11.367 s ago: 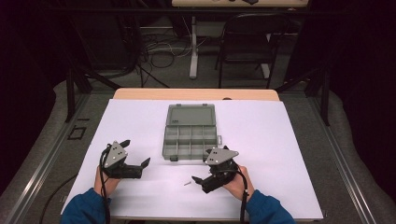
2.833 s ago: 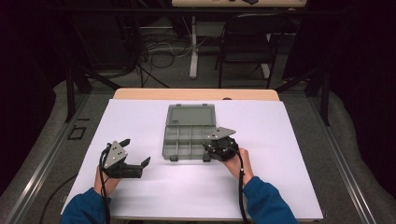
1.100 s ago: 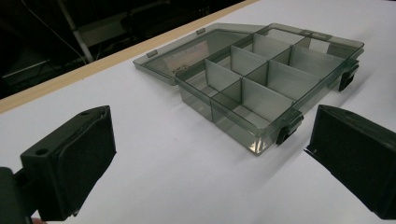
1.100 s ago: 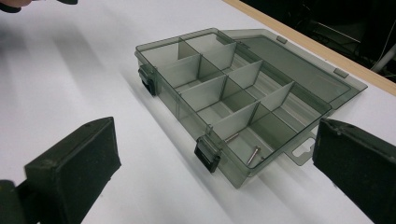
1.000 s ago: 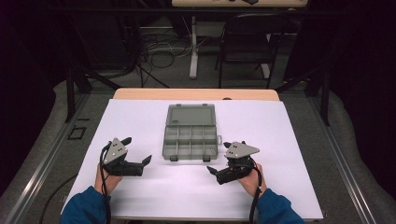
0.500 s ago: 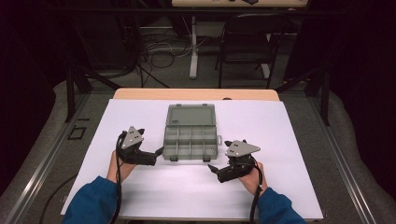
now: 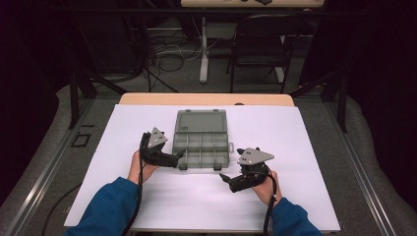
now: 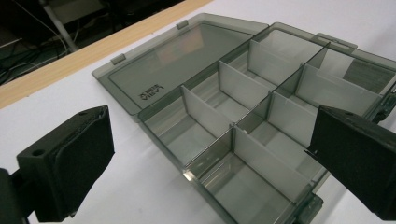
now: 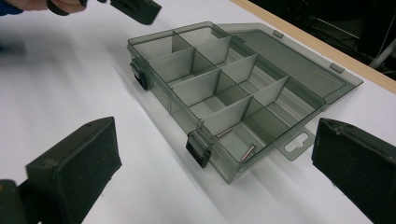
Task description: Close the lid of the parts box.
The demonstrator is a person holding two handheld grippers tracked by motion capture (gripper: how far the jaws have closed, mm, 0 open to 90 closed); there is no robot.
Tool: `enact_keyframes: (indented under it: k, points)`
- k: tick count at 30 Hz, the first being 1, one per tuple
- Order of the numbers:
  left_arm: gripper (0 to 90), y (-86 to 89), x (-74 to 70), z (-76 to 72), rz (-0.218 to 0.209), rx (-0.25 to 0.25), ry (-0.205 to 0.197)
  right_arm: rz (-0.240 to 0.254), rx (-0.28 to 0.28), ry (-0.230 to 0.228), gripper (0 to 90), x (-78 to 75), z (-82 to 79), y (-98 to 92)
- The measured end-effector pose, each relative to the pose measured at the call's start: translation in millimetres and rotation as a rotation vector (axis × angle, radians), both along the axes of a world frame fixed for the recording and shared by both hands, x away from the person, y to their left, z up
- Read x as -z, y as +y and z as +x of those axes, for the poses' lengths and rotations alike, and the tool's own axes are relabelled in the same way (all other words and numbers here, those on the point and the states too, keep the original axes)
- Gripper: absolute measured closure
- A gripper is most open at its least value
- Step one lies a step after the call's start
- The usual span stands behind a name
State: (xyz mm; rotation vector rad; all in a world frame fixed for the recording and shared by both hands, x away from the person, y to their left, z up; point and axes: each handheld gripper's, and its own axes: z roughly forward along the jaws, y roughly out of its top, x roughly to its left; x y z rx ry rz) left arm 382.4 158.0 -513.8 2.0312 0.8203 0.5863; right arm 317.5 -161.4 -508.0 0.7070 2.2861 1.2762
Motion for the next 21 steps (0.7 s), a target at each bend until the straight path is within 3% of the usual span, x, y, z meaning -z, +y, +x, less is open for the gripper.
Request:
enact_keyframes:
  k: [8,15,21]
  points:
    - [5.2,-13.8,6.5,12.6,0.020,0.031,0.043,-0.003,-0.022,0.013,0.1,2.4,-0.2,1.2]
    - [18.5,-22.7,12.3,19.2,0.050,0.036,0.073,-0.014,-0.025,0.011,0.2,1.7,-0.8,1.7]
    - [35.9,-27.3,16.5,21.9,0.065,0.045,0.081,-0.014,-0.032,0.012,0.5,3.2,-0.7,2.6]
